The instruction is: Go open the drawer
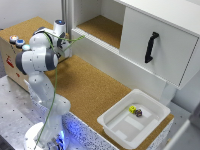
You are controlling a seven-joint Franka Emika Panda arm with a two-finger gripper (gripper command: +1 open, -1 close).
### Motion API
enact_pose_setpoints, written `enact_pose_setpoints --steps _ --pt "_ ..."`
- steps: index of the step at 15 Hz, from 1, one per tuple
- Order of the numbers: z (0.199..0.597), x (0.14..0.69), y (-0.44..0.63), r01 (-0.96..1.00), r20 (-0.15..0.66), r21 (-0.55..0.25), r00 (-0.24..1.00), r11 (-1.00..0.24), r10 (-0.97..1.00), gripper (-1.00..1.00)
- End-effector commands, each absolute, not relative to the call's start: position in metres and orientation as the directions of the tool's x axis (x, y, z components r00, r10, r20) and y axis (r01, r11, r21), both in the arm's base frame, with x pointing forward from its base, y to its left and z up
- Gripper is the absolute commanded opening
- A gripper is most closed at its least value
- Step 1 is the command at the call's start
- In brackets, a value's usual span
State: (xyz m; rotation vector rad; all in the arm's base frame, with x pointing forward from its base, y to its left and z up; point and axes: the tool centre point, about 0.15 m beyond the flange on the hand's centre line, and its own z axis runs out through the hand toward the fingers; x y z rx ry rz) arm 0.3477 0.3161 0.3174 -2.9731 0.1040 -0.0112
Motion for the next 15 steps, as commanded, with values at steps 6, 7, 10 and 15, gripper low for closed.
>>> enact_pose_setpoints --steps 6,7,10,15 --pt "0.245 0.363 0.216 -0.191 -0.052 -0.156 0.981 -0.969 -0.185 -1.0" --pt "0.243 0.364 0.208 -0.191 -0.052 -0.152 0.981 -0.97 -0.185 -1.0" --pt "0.235 0.37 0.182 -0.179 -0.062 -0.18 0.983 -0.967 -0.17 -1.0" --pt "0.218 0.38 0.161 -0.059 -0.047 -0.316 0.998 -0.947 -0.047 -1.0"
